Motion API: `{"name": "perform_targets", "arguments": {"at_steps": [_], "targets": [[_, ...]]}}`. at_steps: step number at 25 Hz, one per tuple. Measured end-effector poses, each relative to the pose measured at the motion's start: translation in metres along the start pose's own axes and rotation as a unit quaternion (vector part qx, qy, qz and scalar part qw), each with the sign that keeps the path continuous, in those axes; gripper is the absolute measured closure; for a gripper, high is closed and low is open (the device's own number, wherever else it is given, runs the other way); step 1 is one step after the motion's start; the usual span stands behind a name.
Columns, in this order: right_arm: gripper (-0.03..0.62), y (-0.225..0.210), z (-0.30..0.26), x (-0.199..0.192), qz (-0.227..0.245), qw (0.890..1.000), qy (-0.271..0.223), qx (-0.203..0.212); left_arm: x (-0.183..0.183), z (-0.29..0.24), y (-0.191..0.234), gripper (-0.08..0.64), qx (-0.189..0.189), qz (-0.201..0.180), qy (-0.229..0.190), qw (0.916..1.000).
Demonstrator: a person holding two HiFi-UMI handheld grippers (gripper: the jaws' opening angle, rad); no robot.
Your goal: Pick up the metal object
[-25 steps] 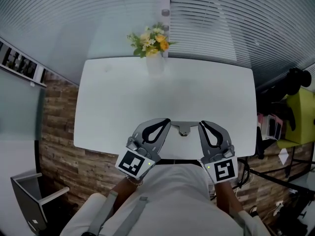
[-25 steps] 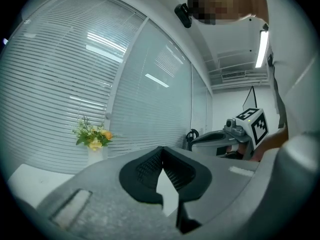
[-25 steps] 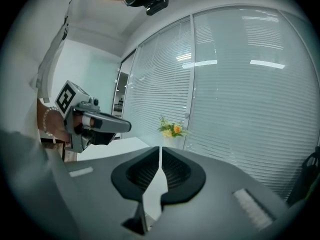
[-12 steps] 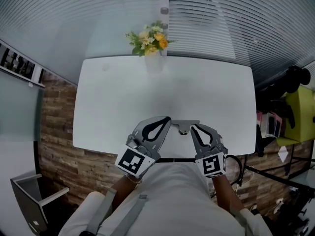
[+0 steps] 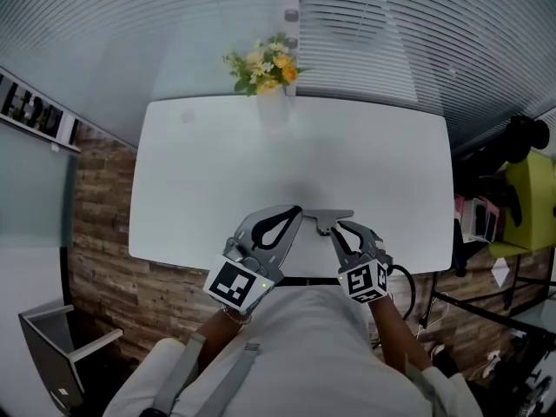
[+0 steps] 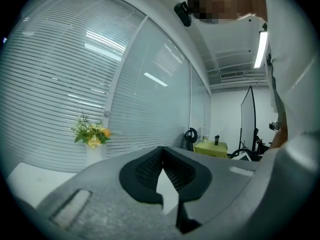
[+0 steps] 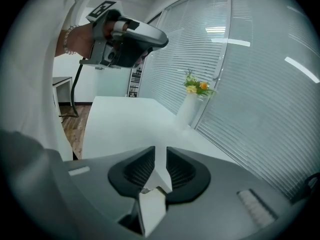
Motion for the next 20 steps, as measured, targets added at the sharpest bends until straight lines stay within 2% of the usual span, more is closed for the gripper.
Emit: {"name": "perform_targets", "arguments": {"at_steps": [8,12,20], "targets": [[0.500,0.013,-0.023,-0.034,0.000,0.999,0.030,0.029,-0.004,0.002,0.001,0.557,0.002,0.006,0.003,1.0000],[0.486,0.021,-0.034,-0.048,0.026,0.998,0.048,0.039,-0.005,0.003,0.002,0.557,0.004,0.007,0.002,1.0000],[0.477,0.036,-0.052,-0.070,0.091,0.993,0.074,0.031,-0.009,0.005,0.004,0.557,0.006,0.009,0.007,0.9999]]}}
Point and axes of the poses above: the fingertips, and each gripper's own axes: z backward along the fingers, y to its left, x out of its top, the point moved 9 cm from there along z, backward along the fingers, and after that the axes turned 5 degrees about -z, right-handed, at the moved point
